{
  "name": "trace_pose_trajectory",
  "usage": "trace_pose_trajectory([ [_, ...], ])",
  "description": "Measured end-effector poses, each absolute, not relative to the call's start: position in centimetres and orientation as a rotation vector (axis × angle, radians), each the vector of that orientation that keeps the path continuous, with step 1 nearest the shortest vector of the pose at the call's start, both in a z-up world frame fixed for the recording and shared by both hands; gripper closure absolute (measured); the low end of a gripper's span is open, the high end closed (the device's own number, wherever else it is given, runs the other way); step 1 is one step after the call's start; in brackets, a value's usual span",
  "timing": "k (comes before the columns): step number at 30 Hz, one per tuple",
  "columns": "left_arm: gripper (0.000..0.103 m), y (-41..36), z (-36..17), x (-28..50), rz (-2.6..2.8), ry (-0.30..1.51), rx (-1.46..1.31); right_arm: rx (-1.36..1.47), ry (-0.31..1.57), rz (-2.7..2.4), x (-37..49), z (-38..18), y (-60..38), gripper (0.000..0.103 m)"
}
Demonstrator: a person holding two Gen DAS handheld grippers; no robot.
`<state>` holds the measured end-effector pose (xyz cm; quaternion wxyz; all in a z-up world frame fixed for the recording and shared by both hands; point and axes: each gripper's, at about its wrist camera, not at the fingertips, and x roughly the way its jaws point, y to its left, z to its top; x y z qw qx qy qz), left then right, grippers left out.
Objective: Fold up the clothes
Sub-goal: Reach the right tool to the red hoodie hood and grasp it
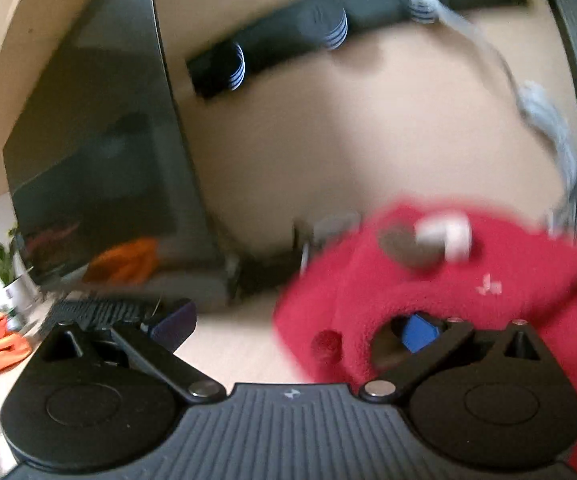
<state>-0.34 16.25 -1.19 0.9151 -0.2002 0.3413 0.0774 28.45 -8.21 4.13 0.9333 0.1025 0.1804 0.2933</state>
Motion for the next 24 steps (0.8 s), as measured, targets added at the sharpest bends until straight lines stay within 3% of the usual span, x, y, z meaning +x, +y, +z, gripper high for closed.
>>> trace_pose_trajectory([
  [6, 0.0, 16.2, -1.1, -2.4, 0.174, 0.703, -0.385, 0.223, 0.199, 0.425, 31.3, 7.2, -8.9, 0.0],
  [11, 0.0, 16.4, 0.3, -4.2, 0.195, 0.633, -0.338, -0.153, 0.008, 0.357, 29.6, 13.9, -6.8, 0.0],
  [16, 0.0, 16.5, 1.7, -4.4, 0.18, 0.555, -0.302, -0.293, -0.093, 0.341, 27.9, 18.7, -7.3, 0.0],
  [19, 0.0, 16.3, 2.4, -4.1, 0.143, 0.511, -0.289, -0.425, -0.31, 0.305, 24.3, 20.7, -7.2, 0.0],
  [24, 0.0, 15.3, 3.0, -3.5, 0.064, 0.467, -0.274, -0.381, -0.322, 0.389, 19.9, 24.9, -8.0, 0.0],
])
